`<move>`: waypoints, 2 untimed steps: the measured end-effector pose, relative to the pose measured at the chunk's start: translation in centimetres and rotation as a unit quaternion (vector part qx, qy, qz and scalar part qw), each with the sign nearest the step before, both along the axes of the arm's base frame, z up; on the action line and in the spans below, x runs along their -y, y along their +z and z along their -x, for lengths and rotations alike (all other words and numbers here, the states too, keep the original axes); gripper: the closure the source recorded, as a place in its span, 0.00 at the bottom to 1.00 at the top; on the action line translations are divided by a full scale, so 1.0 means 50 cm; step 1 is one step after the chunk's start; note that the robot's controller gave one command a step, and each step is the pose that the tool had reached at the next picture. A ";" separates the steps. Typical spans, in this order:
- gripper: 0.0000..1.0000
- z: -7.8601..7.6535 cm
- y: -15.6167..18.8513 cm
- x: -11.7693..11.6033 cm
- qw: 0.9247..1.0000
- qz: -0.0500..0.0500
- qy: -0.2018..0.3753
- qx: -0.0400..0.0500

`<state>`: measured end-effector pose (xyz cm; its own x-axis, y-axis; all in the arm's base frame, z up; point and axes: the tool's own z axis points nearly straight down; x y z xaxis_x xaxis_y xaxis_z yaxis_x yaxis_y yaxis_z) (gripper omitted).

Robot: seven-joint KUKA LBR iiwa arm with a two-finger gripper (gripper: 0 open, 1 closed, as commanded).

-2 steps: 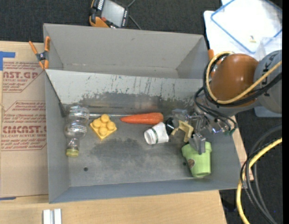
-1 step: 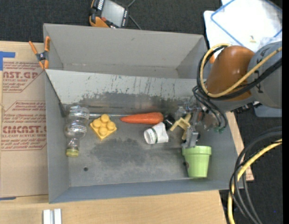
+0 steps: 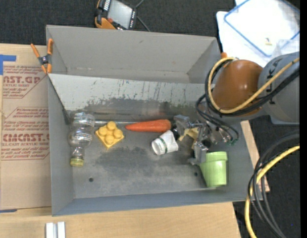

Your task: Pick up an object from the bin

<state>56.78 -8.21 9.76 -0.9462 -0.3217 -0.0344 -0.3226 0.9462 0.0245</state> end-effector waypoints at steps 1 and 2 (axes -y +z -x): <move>0.00 0.002 0.157 0.007 0.996 0.008 -0.086 -0.006; 0.00 0.009 0.237 0.004 1.000 0.002 -0.024 -0.001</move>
Offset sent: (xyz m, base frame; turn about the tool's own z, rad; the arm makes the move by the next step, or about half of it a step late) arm -0.0057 -0.0028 0.1172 0.0488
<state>56.32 -8.40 21.61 -0.9609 -0.2752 -0.0316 -0.2760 0.9609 0.0215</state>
